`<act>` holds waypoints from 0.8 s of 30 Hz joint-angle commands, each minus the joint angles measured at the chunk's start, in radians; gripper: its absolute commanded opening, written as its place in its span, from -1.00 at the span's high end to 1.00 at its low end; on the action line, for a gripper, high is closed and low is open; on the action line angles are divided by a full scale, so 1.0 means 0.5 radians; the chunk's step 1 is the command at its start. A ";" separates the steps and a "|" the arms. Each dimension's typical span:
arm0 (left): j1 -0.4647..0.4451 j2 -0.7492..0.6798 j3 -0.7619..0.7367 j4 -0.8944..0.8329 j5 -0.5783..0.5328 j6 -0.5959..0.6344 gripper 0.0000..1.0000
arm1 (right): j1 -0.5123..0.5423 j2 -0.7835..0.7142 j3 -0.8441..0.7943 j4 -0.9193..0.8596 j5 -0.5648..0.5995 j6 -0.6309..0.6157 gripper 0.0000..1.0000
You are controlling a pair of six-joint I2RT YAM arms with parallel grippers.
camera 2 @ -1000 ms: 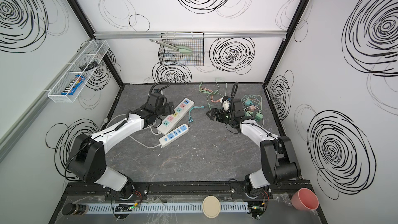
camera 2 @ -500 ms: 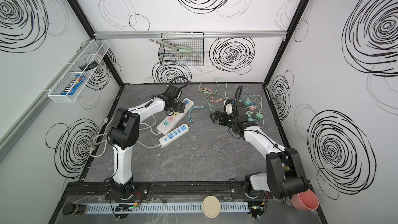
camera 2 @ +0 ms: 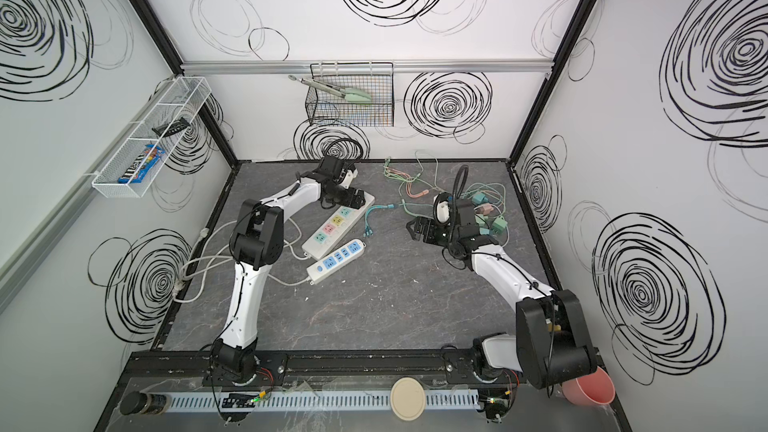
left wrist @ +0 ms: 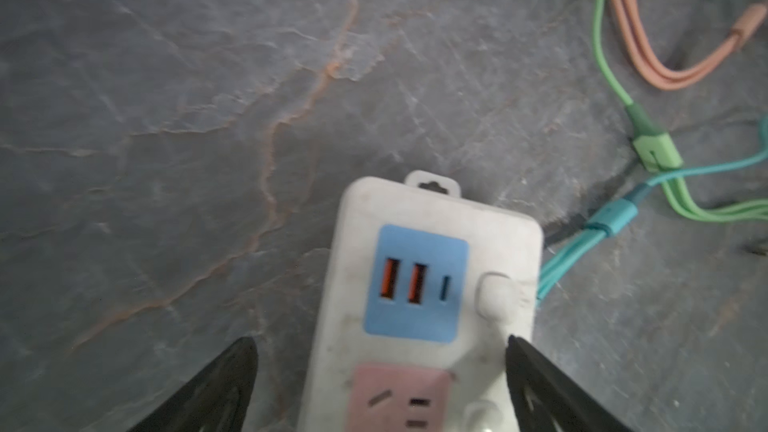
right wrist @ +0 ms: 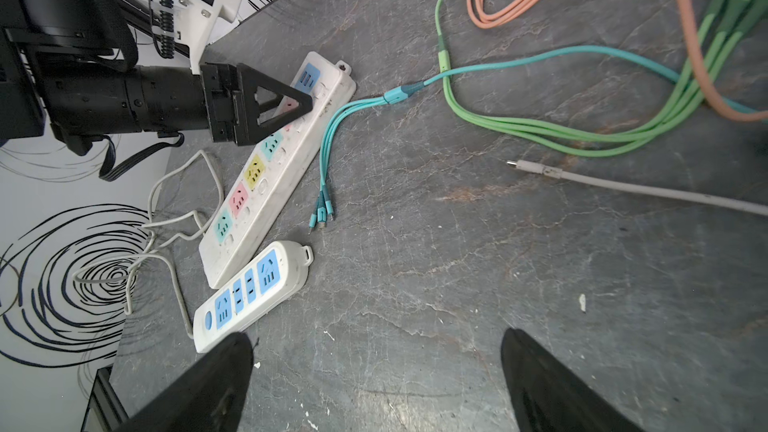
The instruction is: Insert the plug
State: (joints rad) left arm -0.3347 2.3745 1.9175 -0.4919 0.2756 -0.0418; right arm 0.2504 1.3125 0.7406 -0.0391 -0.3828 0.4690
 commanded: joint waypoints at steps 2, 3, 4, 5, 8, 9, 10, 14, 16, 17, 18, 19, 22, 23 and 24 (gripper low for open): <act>-0.097 -0.079 -0.192 0.003 0.274 0.206 -0.92 | 0.005 -0.075 -0.029 -0.066 0.036 -0.033 -0.95; -0.119 -0.122 -0.268 0.037 0.296 0.228 -0.92 | 0.006 -0.081 -0.038 -0.066 0.038 -0.033 -0.95; -0.144 -0.158 -0.333 0.065 0.311 0.243 -0.92 | 0.005 -0.083 -0.042 -0.064 0.039 -0.034 -0.95; -0.174 -0.199 -0.404 0.096 0.319 0.259 -0.92 | 0.006 -0.082 -0.048 -0.063 0.039 -0.035 -0.95; -0.265 -0.314 -0.591 0.181 0.325 0.242 -0.92 | 0.007 -0.080 -0.050 -0.062 0.035 -0.033 -0.95; -0.301 -0.362 -0.665 0.228 0.319 0.220 -0.92 | 0.008 -0.078 -0.044 -0.066 0.035 -0.034 -0.95; -0.330 -0.411 -0.739 0.278 0.306 0.198 -0.92 | 0.008 -0.076 -0.041 -0.068 0.040 -0.036 -0.95; -0.441 -0.651 -1.039 0.496 0.227 0.104 -0.92 | 0.007 -0.077 -0.019 -0.089 0.051 -0.052 -0.95; -0.462 -0.751 -1.120 0.564 0.134 0.045 -0.92 | 0.007 -0.073 -0.004 -0.100 0.049 -0.059 -0.95; -0.466 -0.807 -1.160 0.610 0.095 -0.004 -0.92 | 0.007 -0.071 0.011 -0.113 0.043 -0.063 -0.95; -0.469 -0.863 -1.211 0.673 0.073 -0.067 -0.92 | 0.007 -0.066 0.031 -0.128 0.036 -0.066 -0.95; -0.476 -0.920 -1.258 0.737 0.063 -0.122 -0.92 | 0.006 -0.061 0.048 -0.141 0.037 -0.064 -0.95; -0.521 -1.116 -1.400 0.924 -0.049 -0.292 -0.92 | 0.006 -0.060 0.072 -0.140 0.035 -0.061 -0.95; -0.539 -1.181 -1.425 0.959 -0.078 -0.323 -0.92 | 0.008 -0.057 0.071 -0.131 0.036 -0.061 -0.95; -0.558 -1.245 -1.448 0.985 -0.125 -0.352 -0.92 | 0.007 -0.050 0.071 -0.118 0.029 -0.057 -0.95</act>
State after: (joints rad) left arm -0.5922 1.8427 1.2179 -0.1394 0.2844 -0.1276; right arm 0.2504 1.2903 0.7460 -0.0914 -0.3687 0.4473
